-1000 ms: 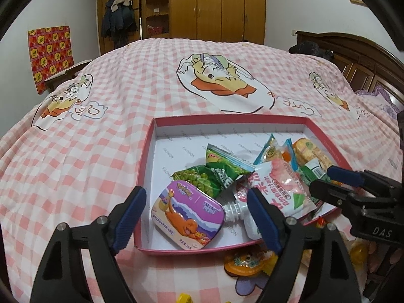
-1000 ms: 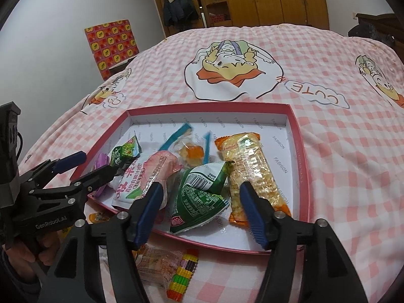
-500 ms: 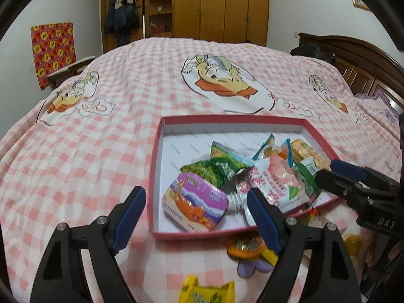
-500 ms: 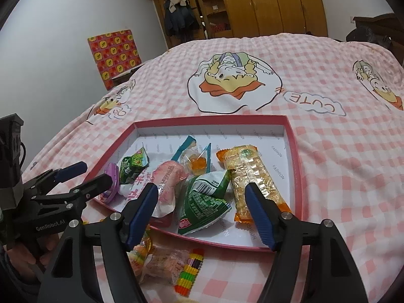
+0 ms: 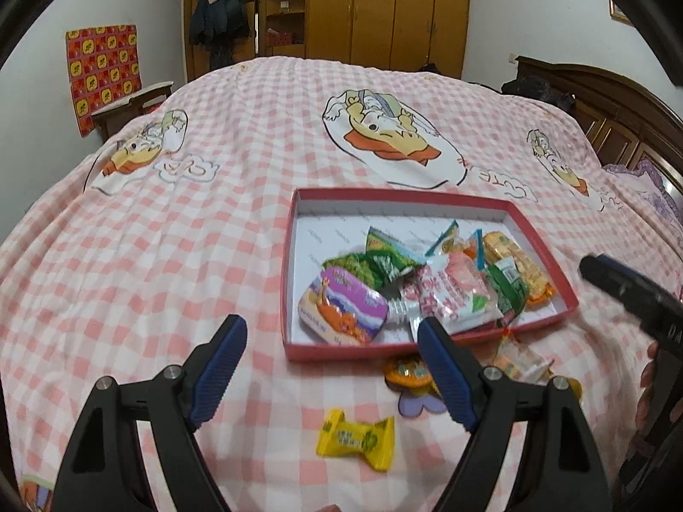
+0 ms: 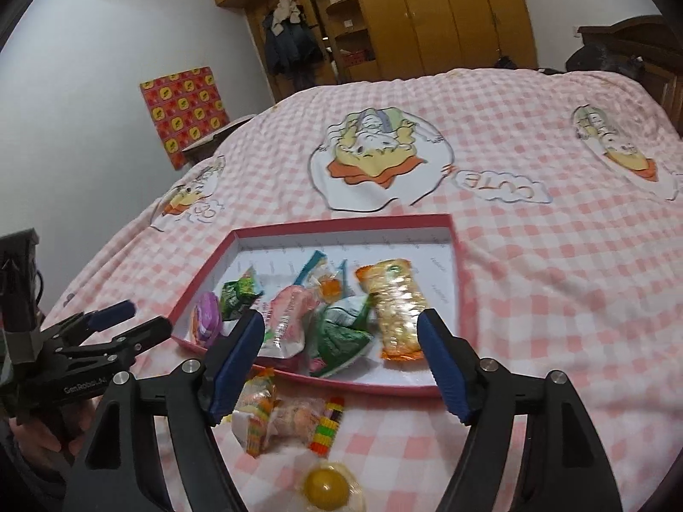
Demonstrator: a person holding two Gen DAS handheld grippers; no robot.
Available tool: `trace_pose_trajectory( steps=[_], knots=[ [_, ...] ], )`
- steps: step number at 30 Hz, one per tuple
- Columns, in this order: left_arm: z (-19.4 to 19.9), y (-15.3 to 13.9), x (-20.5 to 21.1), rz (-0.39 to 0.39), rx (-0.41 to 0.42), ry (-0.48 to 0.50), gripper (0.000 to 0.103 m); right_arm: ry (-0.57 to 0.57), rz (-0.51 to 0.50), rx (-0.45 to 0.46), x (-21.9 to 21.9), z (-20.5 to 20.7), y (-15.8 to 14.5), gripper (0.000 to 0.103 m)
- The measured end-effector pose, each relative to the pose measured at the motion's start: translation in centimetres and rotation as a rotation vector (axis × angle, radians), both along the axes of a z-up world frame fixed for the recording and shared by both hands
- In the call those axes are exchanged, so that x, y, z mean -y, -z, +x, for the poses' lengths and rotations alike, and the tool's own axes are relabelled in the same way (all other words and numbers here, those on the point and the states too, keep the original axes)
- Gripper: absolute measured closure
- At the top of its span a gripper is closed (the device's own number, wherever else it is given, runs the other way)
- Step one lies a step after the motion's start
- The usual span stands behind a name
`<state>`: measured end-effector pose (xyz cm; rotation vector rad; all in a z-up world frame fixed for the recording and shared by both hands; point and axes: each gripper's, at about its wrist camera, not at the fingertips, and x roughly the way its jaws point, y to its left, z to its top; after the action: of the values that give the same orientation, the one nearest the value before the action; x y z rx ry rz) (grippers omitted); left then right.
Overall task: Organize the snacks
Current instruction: 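Withdraw both open tools from the box toward the remaining snacks, then grasp a yellow wrapped candy with the left tool while the right tool grasps the amber jelly candy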
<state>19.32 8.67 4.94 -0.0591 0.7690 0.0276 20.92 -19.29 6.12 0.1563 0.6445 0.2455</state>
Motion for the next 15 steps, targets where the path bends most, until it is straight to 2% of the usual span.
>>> trace_pose_trajectory(
  steps=[2,6,15],
  knots=[
    [-0.5,0.3,0.1,0.002,-0.009,0.007,0.018,0.008,0.007,0.006,0.5,-0.5,-0.1,0.027],
    [-1.6,1.0,0.8,0.006,-0.027,0.026,0.018,-0.008,0.014,-0.038,0.8,-1.4,0.7,0.027],
    [-3.4,2.1,0.7,-0.019,-0.054,0.021,0.018,-0.083,0.024,-0.089,-0.1,-3.9,3.0,0.027]
  ],
)
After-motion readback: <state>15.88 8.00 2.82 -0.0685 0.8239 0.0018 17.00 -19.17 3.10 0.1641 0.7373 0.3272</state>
